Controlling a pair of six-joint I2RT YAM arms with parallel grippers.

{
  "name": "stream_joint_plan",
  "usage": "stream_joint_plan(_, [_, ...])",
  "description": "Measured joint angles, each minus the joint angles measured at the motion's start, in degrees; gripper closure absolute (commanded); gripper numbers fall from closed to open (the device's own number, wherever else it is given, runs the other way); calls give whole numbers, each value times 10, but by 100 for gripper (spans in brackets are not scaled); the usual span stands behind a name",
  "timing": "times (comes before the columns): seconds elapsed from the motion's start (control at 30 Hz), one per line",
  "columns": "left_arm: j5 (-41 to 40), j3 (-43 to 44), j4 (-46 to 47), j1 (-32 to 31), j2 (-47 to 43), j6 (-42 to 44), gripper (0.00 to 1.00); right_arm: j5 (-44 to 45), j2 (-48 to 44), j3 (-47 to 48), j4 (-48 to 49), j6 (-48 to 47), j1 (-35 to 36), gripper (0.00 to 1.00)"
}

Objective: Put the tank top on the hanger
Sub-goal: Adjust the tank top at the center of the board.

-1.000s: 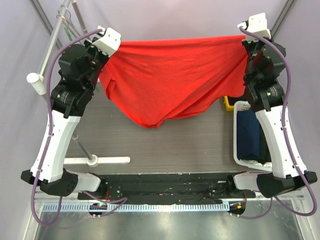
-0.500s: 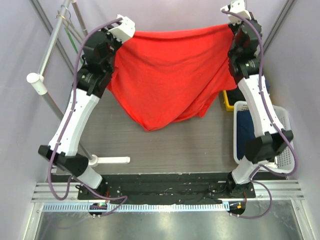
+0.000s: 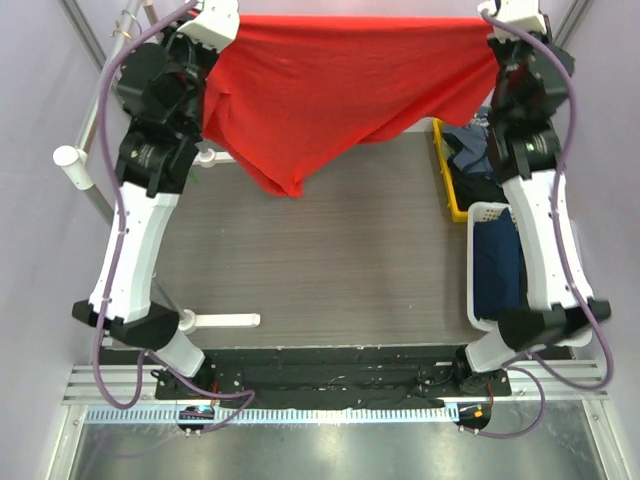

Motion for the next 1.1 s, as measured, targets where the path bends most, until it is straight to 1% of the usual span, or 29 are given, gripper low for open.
stream_joint_plan(0.03, [10, -2, -9, 0, -9, -8, 100, -7, -26, -26, -8, 6, 0, 99])
stream_joint_plan(0.13, [81, -44, -65, 0, -60, -39, 100, -56, -122, -132, -30, 32, 0, 99])
stream_joint_plan(0.2, [156, -107, -108, 0, -106, -54, 100, -93, -176, -206, -51, 47, 0, 99])
stream_joint_plan(0.33, [299, -266, -205, -12, -172, -62, 100, -192, -245, -353, -123, 56, -1, 99])
stream_joint_plan(0.37, [324, -298, -225, -17, -175, -60, 100, -218, -250, -389, -146, 52, -1, 99])
stream_joint_plan(0.5, [410, -483, -285, -40, -177, -42, 100, -297, -253, -549, -237, 16, 4, 99])
stream_joint_plan(0.57, [430, -563, -320, -50, -172, -28, 100, -314, -251, -618, -284, -5, 7, 99])
stream_joint_plan(0.63, [438, -623, -340, -63, -170, -6, 100, -325, -251, -680, -333, -32, 9, 99])
stream_joint_plan(0.73, [438, -680, -365, -79, -170, 27, 100, -328, -252, -720, -376, -63, 9, 99])
stream_joint_plan(0.87, [429, -711, -379, -106, -170, 62, 100, -315, -253, -749, -414, -105, 9, 99])
stream_joint_plan(1.1, [382, -748, -391, -123, -170, 122, 100, -240, -259, -784, -418, -166, 12, 99])
